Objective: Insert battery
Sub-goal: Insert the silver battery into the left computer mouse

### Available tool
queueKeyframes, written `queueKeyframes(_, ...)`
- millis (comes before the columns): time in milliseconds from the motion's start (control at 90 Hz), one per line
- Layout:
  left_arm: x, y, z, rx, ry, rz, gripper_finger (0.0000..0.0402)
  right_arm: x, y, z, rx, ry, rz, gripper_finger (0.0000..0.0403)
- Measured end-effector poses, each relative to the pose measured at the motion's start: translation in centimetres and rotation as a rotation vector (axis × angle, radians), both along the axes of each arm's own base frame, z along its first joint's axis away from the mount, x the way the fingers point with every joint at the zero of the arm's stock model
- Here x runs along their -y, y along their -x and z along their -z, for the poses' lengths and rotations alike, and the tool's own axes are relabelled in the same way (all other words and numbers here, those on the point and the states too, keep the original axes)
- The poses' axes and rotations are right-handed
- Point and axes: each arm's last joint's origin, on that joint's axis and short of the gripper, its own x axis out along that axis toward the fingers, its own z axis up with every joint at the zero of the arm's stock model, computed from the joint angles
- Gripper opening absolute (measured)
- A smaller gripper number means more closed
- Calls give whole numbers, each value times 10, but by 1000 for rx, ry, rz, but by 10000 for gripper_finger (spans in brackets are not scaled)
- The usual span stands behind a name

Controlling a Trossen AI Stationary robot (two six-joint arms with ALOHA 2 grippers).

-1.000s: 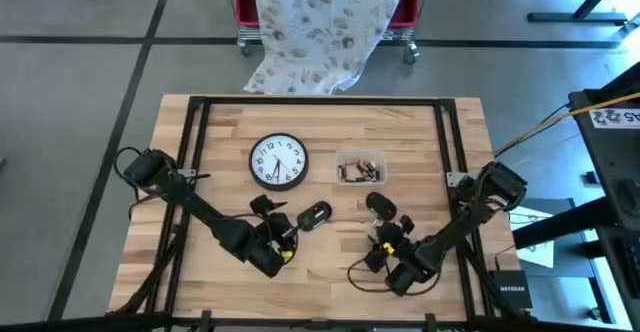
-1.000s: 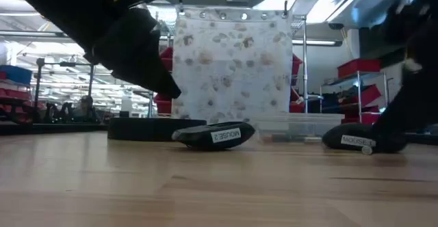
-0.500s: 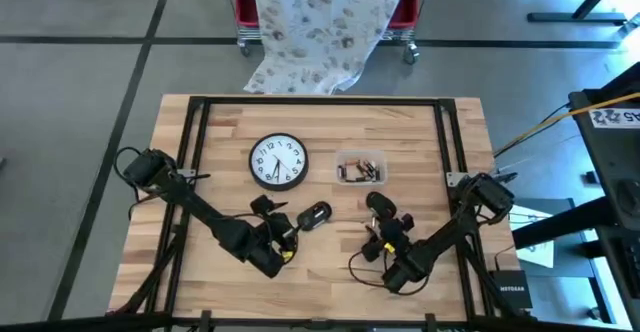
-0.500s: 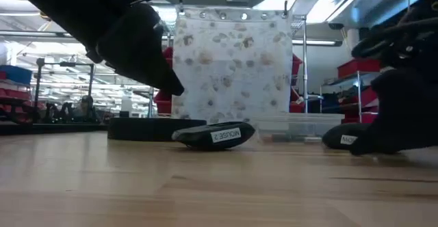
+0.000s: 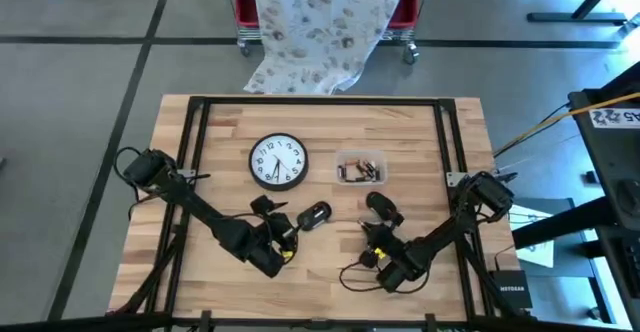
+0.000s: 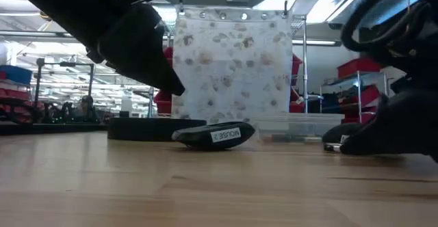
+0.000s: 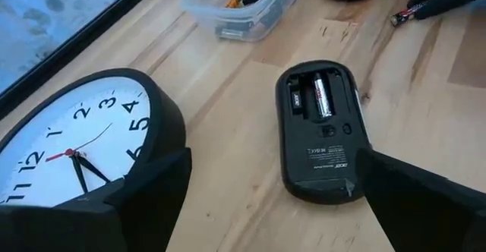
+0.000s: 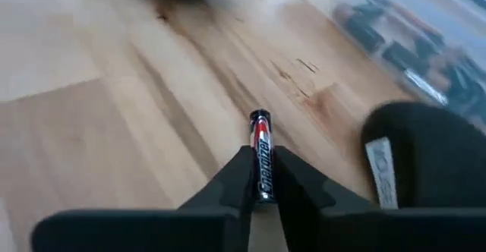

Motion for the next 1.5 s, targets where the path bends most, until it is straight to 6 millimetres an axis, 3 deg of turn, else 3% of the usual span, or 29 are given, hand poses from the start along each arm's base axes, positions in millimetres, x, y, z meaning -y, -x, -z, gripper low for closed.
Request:
queueKeyframes(211, 1, -2, -1, 8, -2, 14, 354, 2, -9, -13, -84, 18, -117, 8)
queueKeyframes(389, 1, -4, -1, -14, 4, 40, 354, 2, -23, -43, -175, 19, -389, 7)
queueKeyframes(667, 0, -5, 0, -45, 35, 61, 354, 38, -55, -86, -181, 72, -627, 7)
queueKeyframes(833, 0, -4, 1, -56, 41, 66, 354, 66, -76, -92, -152, -9, -684, 7)
queueKeyframes(978, 0, -4, 1, -56, 40, 65, 354, 74, -80, -84, -186, -148, -767, 6)
queueKeyframes(1111, -6, -5, 4, -56, 53, 42, 354, 71, -79, -81, -176, -182, -720, 6)
queueKeyframes(1267, -24, -2, 18, -118, 87, 5, 354, 67, -76, -81, -122, -173, -525, 6)
queueKeyframes(1378, -41, -3, 31, -244, 193, 53, 354, 71, -71, -77, -135, -205, -424, 6)
queueKeyframes(1500, -48, -10, 39, -199, 250, 162, 354, 74, -66, -74, -150, -188, -348, 6)
